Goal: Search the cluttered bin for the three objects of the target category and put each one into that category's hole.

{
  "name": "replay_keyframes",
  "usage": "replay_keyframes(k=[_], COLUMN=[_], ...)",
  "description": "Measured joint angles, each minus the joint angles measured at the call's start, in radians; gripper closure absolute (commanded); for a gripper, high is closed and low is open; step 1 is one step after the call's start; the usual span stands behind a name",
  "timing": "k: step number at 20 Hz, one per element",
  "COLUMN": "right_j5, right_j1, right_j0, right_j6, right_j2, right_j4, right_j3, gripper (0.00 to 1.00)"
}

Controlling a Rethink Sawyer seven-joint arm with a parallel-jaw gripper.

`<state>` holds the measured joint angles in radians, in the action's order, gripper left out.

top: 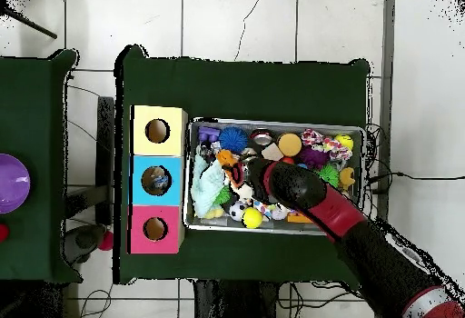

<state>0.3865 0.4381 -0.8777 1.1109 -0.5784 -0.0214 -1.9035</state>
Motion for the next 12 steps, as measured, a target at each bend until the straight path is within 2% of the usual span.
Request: replay_keyframes(k=[6,11,12], right_j5=[-0.015,-0.015,-0.015], right_j1=[0.005,0.024,0.03], right_j0=[0.009,0.034,0.041], right_j6=[0.0,0.0,0.0], right_j2=[0.005,0.045,0.055], right_j4=[-0.009,-0.006,-0.005], right_j3=[-0.013,-0.013,-0.013], gripper=[1.0,1.0,0.0])
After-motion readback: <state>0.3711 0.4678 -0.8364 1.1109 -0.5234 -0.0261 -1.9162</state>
